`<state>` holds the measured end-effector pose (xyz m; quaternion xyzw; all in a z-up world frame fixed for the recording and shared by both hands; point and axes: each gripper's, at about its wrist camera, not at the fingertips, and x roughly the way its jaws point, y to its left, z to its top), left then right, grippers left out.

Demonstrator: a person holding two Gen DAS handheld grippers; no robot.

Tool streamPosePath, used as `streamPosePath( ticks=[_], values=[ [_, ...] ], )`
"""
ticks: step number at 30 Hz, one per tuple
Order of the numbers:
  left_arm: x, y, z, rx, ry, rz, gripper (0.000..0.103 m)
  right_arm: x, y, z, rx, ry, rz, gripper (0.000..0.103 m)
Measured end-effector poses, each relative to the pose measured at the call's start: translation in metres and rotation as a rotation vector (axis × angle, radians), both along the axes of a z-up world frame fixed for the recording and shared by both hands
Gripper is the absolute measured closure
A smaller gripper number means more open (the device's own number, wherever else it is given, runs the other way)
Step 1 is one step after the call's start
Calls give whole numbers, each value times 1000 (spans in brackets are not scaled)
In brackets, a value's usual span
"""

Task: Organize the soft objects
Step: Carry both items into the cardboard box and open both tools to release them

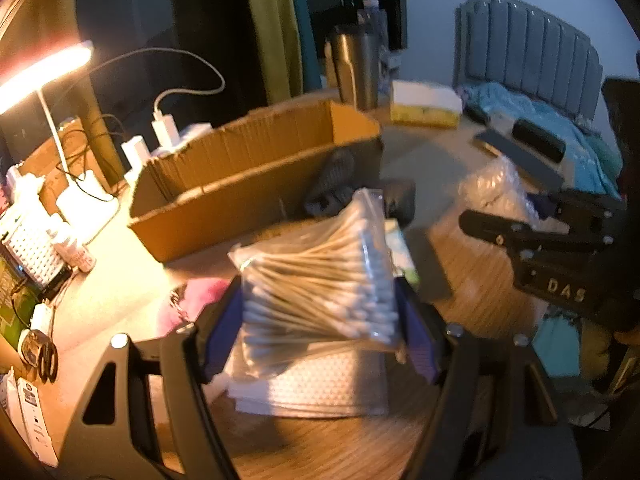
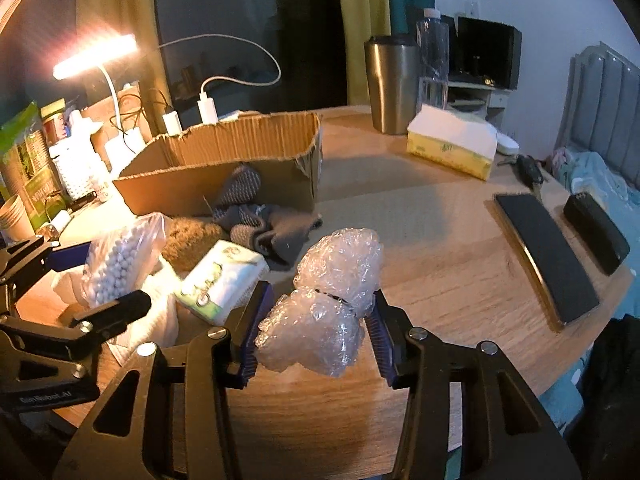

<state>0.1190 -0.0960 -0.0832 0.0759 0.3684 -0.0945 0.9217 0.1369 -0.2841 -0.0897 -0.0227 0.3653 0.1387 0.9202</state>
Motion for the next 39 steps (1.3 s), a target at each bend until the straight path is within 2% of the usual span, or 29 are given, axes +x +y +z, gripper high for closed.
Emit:
streamPosePath(
  ticks=[13,25,32,39],
  values=[
    [25,33,36,-90,-93,72,30,20,12,30,4,-63,28,54],
    [65,38,60,-142,-156,72,30,53,20,48,8,-104,51,54],
    [92,40,61,-173,-174,94,30,79,25,58,6,-131,72,54],
    [118,39,49,-195,-155,103,30,101,34,61,15,-144,92,54]
  ],
)
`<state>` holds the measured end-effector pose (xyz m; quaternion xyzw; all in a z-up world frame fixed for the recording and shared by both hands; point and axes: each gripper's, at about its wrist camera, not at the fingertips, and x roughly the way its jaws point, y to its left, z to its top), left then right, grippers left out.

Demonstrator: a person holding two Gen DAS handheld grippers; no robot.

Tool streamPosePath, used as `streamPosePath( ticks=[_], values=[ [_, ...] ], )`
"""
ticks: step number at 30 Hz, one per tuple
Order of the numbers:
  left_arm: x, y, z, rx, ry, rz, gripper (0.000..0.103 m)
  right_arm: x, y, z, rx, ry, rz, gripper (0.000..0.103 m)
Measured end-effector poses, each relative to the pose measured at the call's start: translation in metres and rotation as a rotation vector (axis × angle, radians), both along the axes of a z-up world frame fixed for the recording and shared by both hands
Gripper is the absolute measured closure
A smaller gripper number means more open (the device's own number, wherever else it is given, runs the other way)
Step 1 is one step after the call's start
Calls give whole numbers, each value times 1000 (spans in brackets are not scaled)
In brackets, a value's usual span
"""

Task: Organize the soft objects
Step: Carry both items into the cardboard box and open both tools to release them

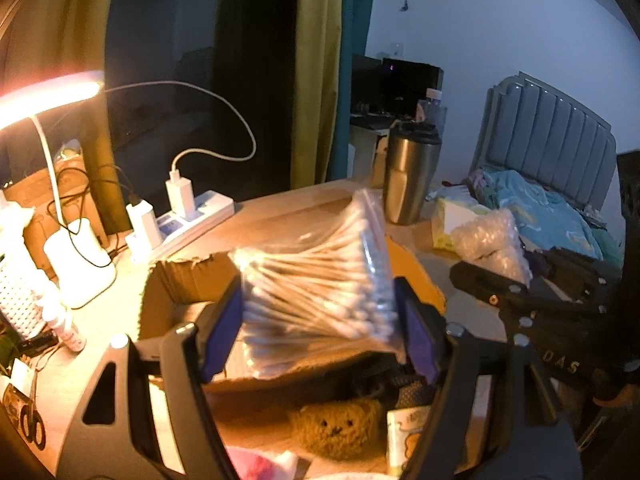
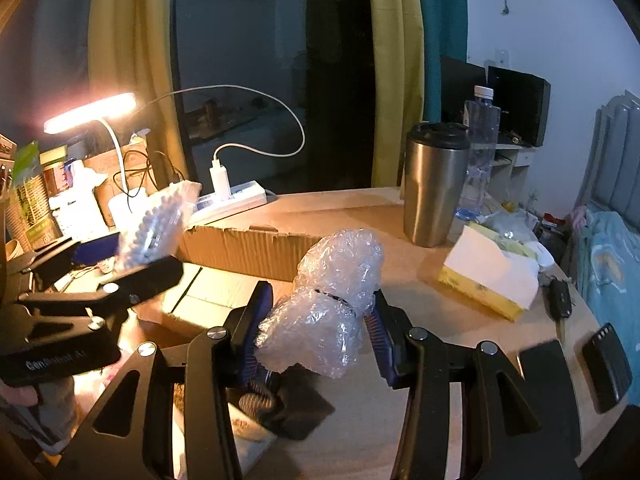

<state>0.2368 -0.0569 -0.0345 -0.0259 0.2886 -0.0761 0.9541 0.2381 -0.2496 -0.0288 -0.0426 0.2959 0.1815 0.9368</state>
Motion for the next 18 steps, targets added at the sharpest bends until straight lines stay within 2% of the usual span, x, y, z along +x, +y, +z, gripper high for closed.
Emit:
streamPosePath(
  ticks=[18],
  values=[
    [48,5,-62,-23,173,36,30,53,22,-35,-2,92,37,54]
  ],
)
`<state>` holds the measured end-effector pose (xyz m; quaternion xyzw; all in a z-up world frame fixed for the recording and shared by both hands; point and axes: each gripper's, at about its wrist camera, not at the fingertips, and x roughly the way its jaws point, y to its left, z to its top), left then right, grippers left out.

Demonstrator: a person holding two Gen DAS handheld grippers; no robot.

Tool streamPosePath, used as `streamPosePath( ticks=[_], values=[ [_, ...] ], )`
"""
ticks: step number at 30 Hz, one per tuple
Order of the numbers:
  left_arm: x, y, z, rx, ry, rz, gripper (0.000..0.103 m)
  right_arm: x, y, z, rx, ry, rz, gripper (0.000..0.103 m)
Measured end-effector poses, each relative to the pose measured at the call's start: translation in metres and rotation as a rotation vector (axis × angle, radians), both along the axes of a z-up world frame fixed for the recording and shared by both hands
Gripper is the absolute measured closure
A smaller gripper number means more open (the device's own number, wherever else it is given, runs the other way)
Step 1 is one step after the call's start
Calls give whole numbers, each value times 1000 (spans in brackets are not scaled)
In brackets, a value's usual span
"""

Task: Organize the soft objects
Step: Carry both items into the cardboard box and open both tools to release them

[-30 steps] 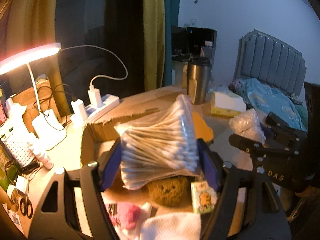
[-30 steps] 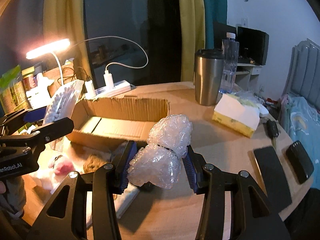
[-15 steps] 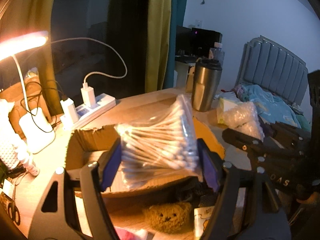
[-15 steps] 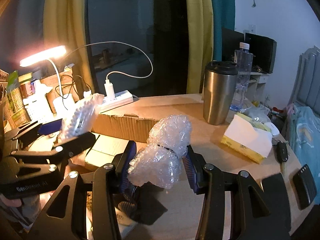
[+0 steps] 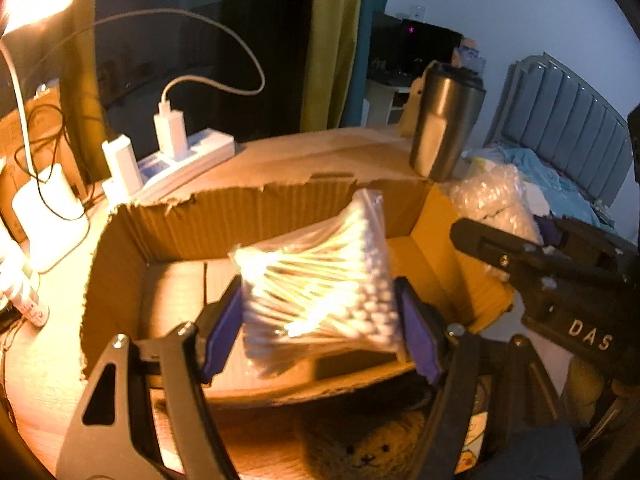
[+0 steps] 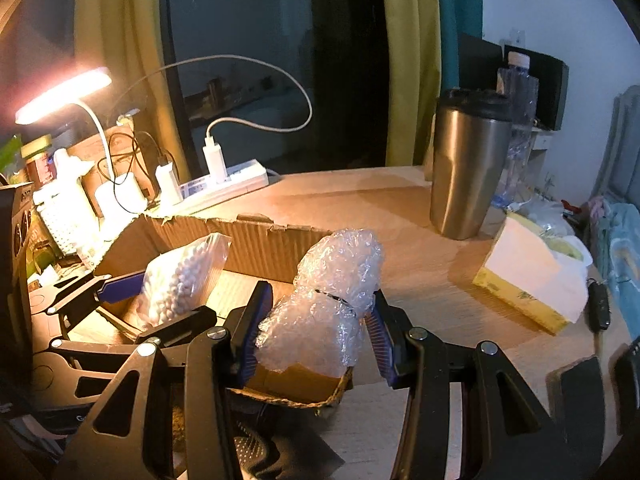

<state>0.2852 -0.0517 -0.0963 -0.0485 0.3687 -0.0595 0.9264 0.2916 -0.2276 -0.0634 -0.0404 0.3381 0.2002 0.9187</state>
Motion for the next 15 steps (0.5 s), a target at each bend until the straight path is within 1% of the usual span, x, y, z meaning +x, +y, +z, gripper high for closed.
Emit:
streamPosePath(
  ticks=[5,11,13,14,15],
  values=[
    [5,5,-9,-21,43,9,29,6,0,-6,7,19,-7,54],
    [5,4,-8,3,49,28,26,12,-3,-7,21,29,-23,51],
    [5,4,-7,6,53,37,23,12,-3,-6,25,32,-24,46],
    [4,5,-6,6,54,39,20,12,-3,-5,25,32,-25,41],
    [3,5,-5,5,48,39,19,11,-3,-5,26,32,-26,39]
  ],
)
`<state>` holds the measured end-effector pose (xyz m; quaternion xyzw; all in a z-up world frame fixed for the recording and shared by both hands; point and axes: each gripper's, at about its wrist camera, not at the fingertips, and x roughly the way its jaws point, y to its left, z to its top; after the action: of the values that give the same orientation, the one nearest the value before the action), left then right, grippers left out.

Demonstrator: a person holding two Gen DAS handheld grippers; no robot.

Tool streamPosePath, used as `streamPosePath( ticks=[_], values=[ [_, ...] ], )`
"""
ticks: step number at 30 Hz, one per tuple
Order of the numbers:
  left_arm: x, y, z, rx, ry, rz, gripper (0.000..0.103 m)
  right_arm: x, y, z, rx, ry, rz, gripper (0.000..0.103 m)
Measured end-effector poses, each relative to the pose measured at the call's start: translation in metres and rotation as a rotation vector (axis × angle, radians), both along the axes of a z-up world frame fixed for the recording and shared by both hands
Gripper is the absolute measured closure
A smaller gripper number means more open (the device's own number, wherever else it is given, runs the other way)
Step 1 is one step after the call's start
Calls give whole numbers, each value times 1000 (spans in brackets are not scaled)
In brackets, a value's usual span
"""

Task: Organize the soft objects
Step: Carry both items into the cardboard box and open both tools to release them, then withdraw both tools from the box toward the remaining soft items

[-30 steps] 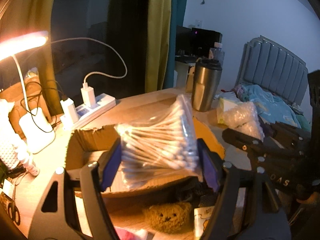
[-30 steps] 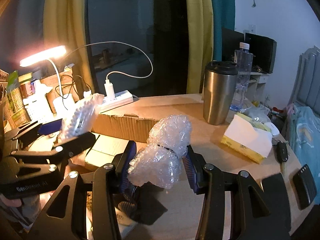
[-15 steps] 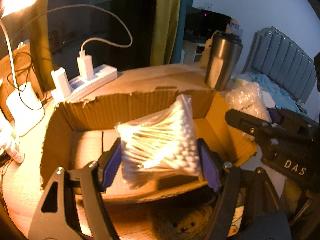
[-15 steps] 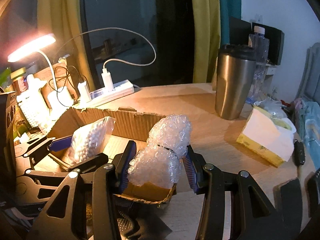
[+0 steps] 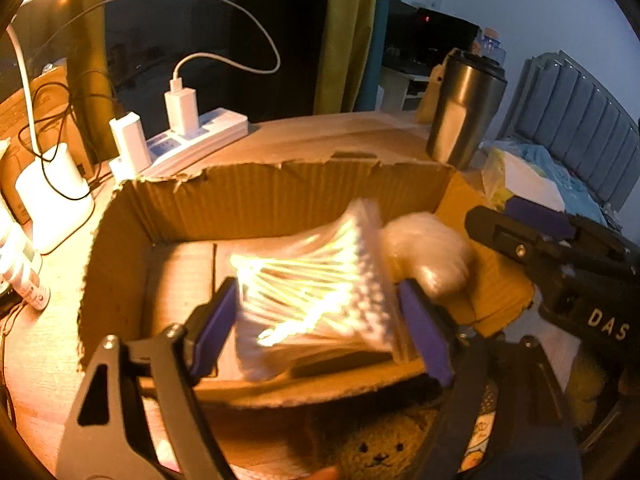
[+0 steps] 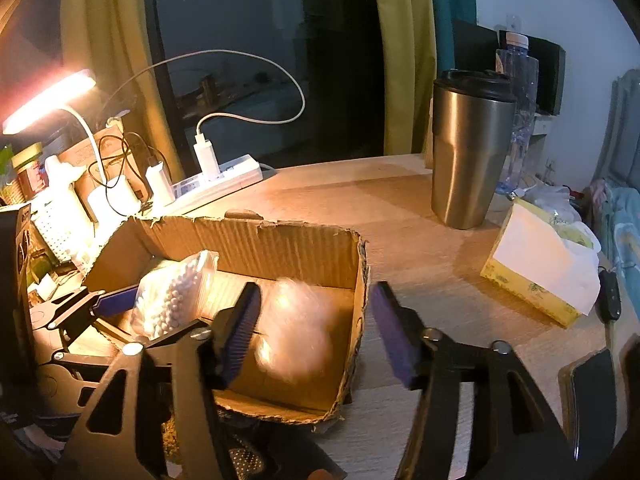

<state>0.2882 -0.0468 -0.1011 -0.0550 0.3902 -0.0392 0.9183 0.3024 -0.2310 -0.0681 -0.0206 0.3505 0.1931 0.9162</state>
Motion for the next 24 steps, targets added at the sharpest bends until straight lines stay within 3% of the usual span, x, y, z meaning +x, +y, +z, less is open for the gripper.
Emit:
streamPosePath(
  ticks=[4,24],
  values=[
    [-8,0,10,2,-33,2,16,-4,-2,5,2,-8,-13,34],
    [-67,10,49,-4,-141,22,15,-56,-3,39,-7,-88,-34,34]
  ],
)
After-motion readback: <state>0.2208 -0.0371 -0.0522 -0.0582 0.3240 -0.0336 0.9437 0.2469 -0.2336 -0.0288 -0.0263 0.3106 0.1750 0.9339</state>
